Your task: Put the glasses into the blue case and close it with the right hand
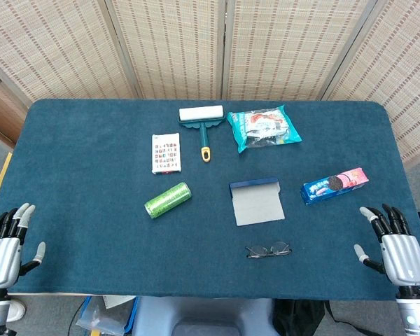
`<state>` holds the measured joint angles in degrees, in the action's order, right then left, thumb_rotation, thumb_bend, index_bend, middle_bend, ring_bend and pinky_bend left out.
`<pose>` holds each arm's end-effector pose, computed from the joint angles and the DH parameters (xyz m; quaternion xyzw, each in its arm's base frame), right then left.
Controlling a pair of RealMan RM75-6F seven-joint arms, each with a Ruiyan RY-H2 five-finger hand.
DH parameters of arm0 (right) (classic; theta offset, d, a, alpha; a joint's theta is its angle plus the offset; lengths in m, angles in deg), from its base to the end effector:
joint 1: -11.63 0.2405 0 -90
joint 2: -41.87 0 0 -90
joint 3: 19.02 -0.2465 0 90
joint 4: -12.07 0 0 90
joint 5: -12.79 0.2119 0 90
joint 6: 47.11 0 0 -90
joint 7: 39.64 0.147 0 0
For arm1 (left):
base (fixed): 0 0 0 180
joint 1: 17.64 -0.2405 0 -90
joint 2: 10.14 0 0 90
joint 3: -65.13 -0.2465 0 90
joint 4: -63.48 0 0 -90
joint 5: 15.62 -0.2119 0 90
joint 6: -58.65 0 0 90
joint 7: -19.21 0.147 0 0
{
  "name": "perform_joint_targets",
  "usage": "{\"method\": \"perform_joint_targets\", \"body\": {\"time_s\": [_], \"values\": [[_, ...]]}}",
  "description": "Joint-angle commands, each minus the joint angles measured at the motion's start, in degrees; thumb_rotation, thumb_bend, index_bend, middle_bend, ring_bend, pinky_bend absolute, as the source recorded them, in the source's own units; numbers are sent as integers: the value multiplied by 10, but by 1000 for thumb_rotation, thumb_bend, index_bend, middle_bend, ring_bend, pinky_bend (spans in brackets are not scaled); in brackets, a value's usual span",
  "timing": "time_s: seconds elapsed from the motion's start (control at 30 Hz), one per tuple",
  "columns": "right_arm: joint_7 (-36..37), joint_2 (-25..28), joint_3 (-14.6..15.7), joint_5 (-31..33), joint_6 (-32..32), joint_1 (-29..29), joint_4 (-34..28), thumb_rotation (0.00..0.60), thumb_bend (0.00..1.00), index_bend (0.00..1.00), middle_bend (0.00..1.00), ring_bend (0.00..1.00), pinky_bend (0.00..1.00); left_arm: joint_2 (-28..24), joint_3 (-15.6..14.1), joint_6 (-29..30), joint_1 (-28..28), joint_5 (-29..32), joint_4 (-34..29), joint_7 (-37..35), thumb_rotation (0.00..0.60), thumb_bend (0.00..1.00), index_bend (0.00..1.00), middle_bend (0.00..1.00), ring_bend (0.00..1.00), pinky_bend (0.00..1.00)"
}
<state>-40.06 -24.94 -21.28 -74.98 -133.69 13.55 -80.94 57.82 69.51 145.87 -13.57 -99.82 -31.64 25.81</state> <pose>-0.3004 -0.1654 0.1379 0.5812 -0.4067 0.3994 0.5807 -0.2897 0.1834 0.1387 -0.5716 -0.3827 -0.3969 0.6076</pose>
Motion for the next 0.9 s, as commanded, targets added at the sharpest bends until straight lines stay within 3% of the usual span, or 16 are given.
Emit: {"method": "perform_joint_targets", "body": {"time_s": [0.03,0.5,0.7,0.9], "values": [[2,0,1,-3,0,0,1,600,288,148,164,27,22,0,0,0,0,0,-1,2,600,410,0,0,0,0],[-7,3,16,-44,5,10,1,600,289,148,165,26,23,-2,-4,6,-1,-5,-8,4,600,410,0,0,0,0],[-29,1,28,-69,66,48,-11,600,288,171,165,27,22,-2,-6,12,-6,-6,-9,3,600,411,0,0,0,0],[-51,-32,31,-75,135,91,-10,600,288,275,165,27,22,-2,-9,18,-11,-8,-6,-6,600,411,0,0,0,0]]}}
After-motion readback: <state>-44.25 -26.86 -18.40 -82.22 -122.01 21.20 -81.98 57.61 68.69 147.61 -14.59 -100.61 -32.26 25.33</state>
